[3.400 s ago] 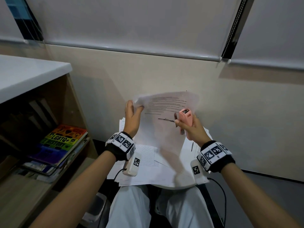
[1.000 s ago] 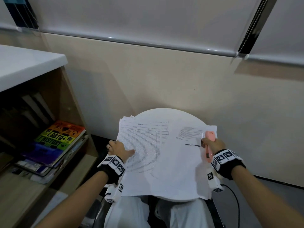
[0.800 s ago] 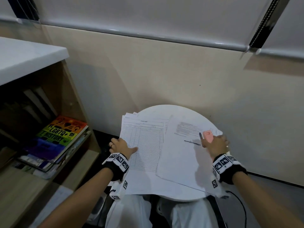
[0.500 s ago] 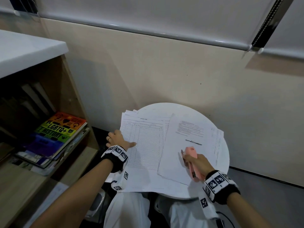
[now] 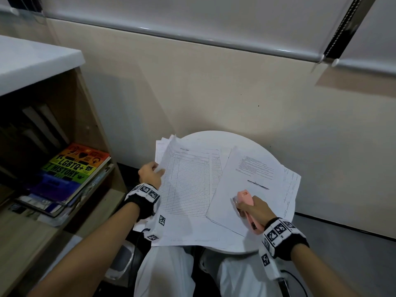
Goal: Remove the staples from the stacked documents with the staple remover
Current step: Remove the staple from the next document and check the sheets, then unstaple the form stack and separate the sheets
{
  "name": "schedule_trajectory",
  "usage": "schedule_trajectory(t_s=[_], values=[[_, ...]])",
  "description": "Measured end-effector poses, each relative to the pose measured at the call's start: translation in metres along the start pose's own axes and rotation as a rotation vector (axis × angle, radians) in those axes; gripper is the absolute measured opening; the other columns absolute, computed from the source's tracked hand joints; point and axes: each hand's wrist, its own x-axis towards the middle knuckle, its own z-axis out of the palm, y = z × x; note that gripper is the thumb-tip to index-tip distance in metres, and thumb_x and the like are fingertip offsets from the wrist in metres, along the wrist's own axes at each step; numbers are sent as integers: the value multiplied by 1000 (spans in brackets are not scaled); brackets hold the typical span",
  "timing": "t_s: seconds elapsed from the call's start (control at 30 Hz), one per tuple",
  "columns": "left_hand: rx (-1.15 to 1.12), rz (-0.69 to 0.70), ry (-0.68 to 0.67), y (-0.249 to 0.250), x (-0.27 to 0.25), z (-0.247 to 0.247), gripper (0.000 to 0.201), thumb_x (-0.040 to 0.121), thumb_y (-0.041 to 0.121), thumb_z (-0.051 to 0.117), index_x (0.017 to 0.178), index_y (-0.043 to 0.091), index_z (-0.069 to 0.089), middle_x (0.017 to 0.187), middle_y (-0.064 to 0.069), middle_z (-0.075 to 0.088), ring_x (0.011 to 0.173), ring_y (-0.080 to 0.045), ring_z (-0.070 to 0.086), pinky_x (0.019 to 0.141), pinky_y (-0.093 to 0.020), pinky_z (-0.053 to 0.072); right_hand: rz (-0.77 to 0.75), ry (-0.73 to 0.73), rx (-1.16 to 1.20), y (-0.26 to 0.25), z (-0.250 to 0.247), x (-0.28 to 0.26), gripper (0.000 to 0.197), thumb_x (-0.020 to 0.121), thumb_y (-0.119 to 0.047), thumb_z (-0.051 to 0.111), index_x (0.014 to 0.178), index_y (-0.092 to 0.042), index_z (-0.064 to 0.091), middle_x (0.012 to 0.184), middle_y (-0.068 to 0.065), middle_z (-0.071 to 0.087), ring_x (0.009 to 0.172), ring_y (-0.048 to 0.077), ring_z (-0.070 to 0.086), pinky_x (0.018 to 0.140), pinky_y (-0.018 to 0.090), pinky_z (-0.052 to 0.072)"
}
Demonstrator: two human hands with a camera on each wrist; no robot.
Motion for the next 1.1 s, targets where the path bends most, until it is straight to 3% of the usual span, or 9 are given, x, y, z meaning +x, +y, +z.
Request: schedule_trajectory(t_s=[0.13,0.2,0.4,0.57,0.63,0.73,0.9,1.0,1.1], values=[[-61,-43,-56,-19,9,-19,45,79,36,74,112,8,66,133,-14,44,125,-34,41,104,-45,37,-3,-14,-55,-5,-2,-2,38,84,-34,65,104,-4,53,99,11,62,76,16,57,58,24,39],[-204,-17,-110,-30,11,-29,52,72,52,74,108,15,68,132,-11,50,124,-30,46,105,-50,39,3,-23,-63,-5,-2,-3,38,85,-33,65,106,-5,52,99,10,59,75,15,56,58,24,39],[-556,168,12,-18,-6,-54,4,90,15,63,90,11,65,90,-9,69,84,-27,65,77,-49,54,7,-23,-64,-6,-2,-3,40,85,-33,65,109,-5,51,102,11,59,74,14,55,58,24,40],[-659,366,55,26,-7,-92,14,89,12,63,99,18,55,103,-7,66,95,-18,66,81,-32,56,4,-23,-63,-6,-3,-3,38,85,-33,65,107,-5,53,98,9,59,75,15,55,58,23,39],[-673,422,35,47,-8,-104,29,88,7,63,103,24,43,102,-4,65,87,-14,67,70,-23,57,16,-26,-62,-6,-3,-3,35,85,-34,65,103,-6,53,95,8,60,74,15,56,58,24,40],[-635,477,-54,66,-10,-113,48,90,4,60,113,35,32,98,-8,70,80,-20,69,68,-28,59,32,-18,-33,-4,-4,1,38,81,-37,66,101,-6,59,98,13,66,78,22,61,64,27,46],[-749,339,-218,59,-25,-102,49,89,-1,56,117,35,37,92,-4,74,75,-12,70,67,-29,58,64,-6,119,-5,-7,-3,41,90,-38,56,91,2,64,79,14,69,63,24,58,66,31,48],[-498,310,-246,33,-48,-80,25,87,4,63,107,17,55,107,-12,66,91,-3,64,85,-24,50,104,44,201,-4,-9,-6,60,96,-49,39,91,4,65,90,25,69,66,24,56,62,27,42],[-258,199,-327,-4,-83,-52,19,88,1,61,97,18,60,108,-2,61,100,7,59,83,-15,42,144,59,339,-4,-10,-6,67,93,-57,40,97,5,66,92,24,69,76,30,64,65,27,43]])
